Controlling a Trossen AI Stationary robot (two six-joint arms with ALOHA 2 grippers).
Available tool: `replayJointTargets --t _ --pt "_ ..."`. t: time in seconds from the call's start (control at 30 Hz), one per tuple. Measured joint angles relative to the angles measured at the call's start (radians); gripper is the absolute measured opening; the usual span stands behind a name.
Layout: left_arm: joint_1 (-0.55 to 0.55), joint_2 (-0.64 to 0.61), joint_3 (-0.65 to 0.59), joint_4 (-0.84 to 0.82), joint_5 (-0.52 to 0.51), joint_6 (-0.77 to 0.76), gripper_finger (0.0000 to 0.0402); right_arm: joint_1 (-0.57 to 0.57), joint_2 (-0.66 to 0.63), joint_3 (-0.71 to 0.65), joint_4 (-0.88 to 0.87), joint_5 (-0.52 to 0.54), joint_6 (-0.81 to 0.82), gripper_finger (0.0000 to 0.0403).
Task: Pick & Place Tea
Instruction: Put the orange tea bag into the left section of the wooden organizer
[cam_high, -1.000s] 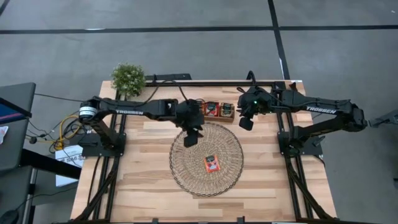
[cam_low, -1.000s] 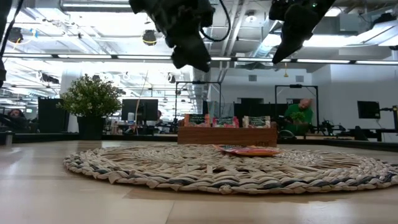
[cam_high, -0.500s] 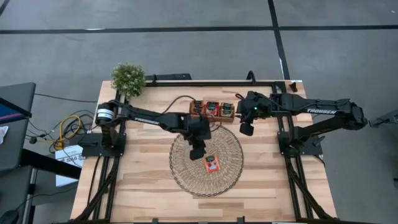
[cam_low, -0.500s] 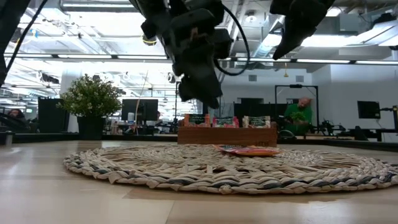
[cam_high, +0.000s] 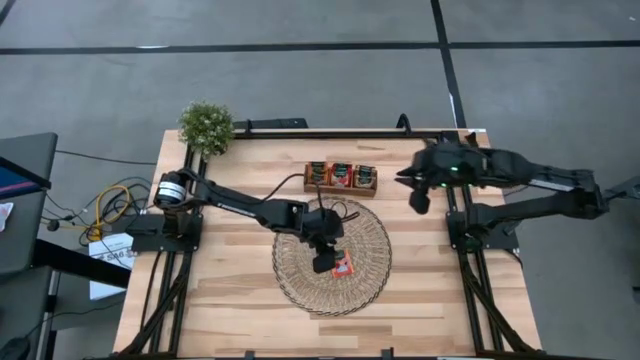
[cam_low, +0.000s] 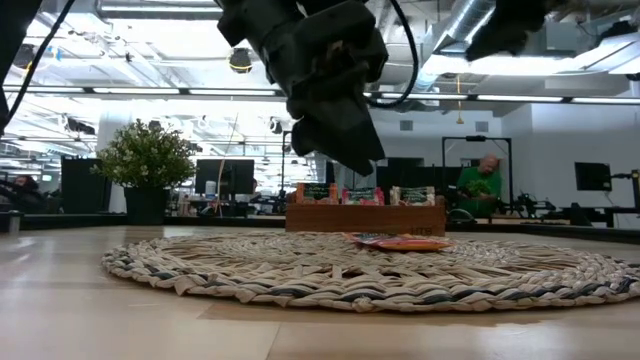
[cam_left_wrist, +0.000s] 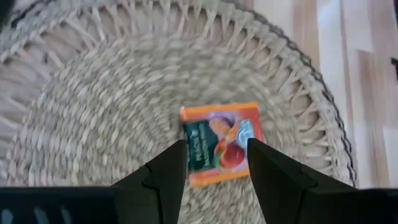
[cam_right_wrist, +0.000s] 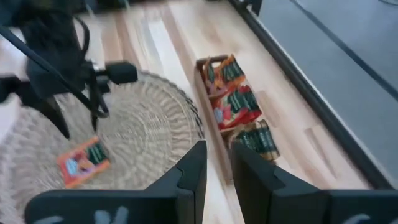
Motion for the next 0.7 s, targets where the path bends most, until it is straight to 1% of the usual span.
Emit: replayJointTargets --t 0.17,0.33,0.4,0.53,0.7 --pt "-0.006 0.0 0.0 0.008 -0.058 -0.023 0.0161 0.029 -0.213 -0.171 0.098 -0.006 0.126 0.0065" --pt "-0.003 0.012 0.004 0.022 -0.069 -0.045 0.0161 0.089 -0.434 -0.34 0.224 -0.006 0.24 0.0065" --pt "-0.003 0.024 0.007 0.017 -0.071 -0.047 0.0161 0.115 -0.511 -0.393 0.241 -0.006 0.282 0.0065" --pt "-0.003 0.066 0.046 -0.023 -0.067 -0.048 0.0161 0.164 -0.619 -0.477 0.284 -0.006 0.354 0.0065" --pt "-0.003 0.135 0.135 -0.087 -0.043 -0.048 0.0161 0.205 -0.702 -0.527 0.302 0.001 0.358 0.0065"
